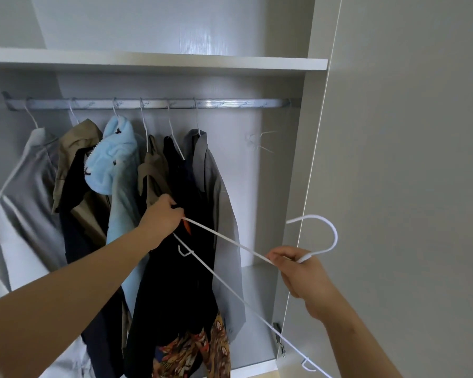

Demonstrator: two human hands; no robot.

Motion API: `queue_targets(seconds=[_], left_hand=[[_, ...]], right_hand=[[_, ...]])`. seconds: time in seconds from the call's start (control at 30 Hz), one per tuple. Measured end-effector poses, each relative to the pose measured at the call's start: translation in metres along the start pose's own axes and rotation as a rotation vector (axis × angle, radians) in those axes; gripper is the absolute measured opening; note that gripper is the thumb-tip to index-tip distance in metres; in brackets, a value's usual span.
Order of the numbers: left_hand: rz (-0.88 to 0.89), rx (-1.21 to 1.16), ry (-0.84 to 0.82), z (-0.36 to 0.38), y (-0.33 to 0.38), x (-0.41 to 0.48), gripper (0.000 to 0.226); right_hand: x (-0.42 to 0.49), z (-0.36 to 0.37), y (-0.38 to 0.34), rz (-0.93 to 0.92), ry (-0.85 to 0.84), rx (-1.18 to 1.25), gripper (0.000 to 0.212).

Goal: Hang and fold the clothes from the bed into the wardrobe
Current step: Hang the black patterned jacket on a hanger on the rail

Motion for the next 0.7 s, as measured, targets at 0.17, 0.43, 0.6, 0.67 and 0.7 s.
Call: queue_targets(seconds=[0.17,0.43,0.6,0.67,0.7], left_hand=[[0.374,0.239,-0.154,0.019,0.037,-0.032,0.013],[0.503,-0.07,-0.463,0.069,0.064,-0.091,0.021],[1.055,0.578,-0.237,0.048,0.068,-0.093,0.041],[1.075,0.672,-0.258,0.047,0.065,-0.092,0.055],[1.099,0.681,-0.247,0.047,0.065,-0.092,0.056]], right_hand=[[0.004,0.008,-0.013,-0.014,0.014,-0.051,0.036],[0.009,0.04,-0.02,0.017,0.061,0.148,0.028],[0.015,0.02,-0.034,-0.109,0.164,0.113,0.043],[0.016,0.019,-0.039,-0.135,0.148,0.114,0.046],[0.016,0.019,-0.042,-0.145,0.139,0.108,0.048]])
Point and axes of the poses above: each hand's wrist, its own x-axis towards the middle knuckle, its own z-axis out of the palm, y = z × x, the point moved 7 cm from there along x, towards the middle knuckle, and after that the axes turned 12 degrees about -x, right-handed, at the moved point
